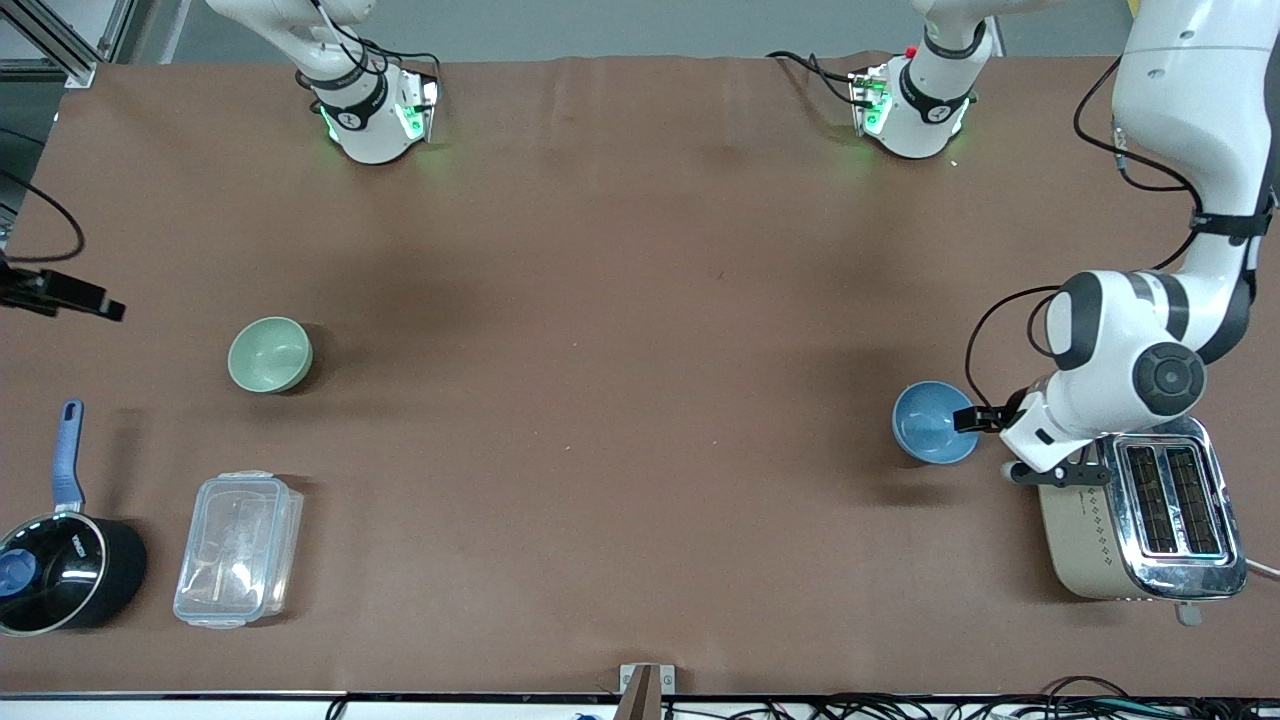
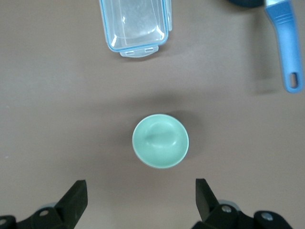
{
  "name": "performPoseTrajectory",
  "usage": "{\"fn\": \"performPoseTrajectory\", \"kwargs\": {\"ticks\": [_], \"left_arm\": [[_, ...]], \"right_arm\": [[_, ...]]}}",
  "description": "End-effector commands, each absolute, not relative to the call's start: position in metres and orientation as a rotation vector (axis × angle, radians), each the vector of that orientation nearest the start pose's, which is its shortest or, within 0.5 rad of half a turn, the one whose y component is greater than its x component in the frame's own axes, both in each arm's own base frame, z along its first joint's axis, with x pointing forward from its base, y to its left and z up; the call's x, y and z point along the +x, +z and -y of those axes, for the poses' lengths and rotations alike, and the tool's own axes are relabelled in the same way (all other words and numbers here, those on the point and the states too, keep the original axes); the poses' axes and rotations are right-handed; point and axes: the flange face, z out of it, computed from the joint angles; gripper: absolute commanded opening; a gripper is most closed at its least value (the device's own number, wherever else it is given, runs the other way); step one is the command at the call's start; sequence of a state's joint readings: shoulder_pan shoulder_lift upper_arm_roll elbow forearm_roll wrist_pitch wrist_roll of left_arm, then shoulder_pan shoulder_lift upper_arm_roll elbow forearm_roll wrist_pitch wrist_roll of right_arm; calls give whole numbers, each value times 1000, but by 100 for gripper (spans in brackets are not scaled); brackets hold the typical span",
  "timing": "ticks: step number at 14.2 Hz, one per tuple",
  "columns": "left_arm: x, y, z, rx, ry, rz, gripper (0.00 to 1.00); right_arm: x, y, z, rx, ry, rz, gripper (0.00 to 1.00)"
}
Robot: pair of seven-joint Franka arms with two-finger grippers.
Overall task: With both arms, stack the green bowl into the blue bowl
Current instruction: 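Grasp the blue bowl with the left gripper while the right gripper reaches the green bowl, then slide the blue bowl inward while the right gripper lifts the green bowl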
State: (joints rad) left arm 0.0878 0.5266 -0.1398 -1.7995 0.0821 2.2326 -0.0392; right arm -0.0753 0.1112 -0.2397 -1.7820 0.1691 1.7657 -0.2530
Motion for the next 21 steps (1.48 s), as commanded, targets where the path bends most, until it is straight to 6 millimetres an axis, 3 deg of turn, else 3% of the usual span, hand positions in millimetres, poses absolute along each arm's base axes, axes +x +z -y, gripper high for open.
{"fn": "performPoseTrajectory", "kwargs": {"ticks": [1, 6, 10, 14, 16, 18, 19, 20, 21], "left_arm": [[635, 229, 19, -3141, 107, -84, 73], [635, 215, 21, -3146, 119, -88, 23], [638, 226, 54, -3161, 88, -155, 2], [642, 253, 136, -3231, 32, -66, 0], [633, 259, 186, -3237, 32, 1, 0], [616, 268, 250, -3237, 18, 71, 0], [606, 271, 282, -3238, 13, 105, 0], [597, 277, 318, -3245, -4, 149, 0], [588, 274, 343, -3249, 4, 193, 0]], "right_arm": [[555, 415, 174, -2908, 101, -114, 100], [542, 305, 201, -2788, 107, -86, 100], [526, 250, 219, -2715, 141, -68, 99], [518, 223, 225, -2709, 152, -116, 95], [512, 209, 222, -2676, 159, -150, 93], [506, 193, 221, -2652, 168, -140, 89], [506, 193, 219, -2649, 168, -136, 84], [506, 193, 219, -2649, 167, -133, 68], [506, 192, 219, -2649, 169, -134, 43]]}}
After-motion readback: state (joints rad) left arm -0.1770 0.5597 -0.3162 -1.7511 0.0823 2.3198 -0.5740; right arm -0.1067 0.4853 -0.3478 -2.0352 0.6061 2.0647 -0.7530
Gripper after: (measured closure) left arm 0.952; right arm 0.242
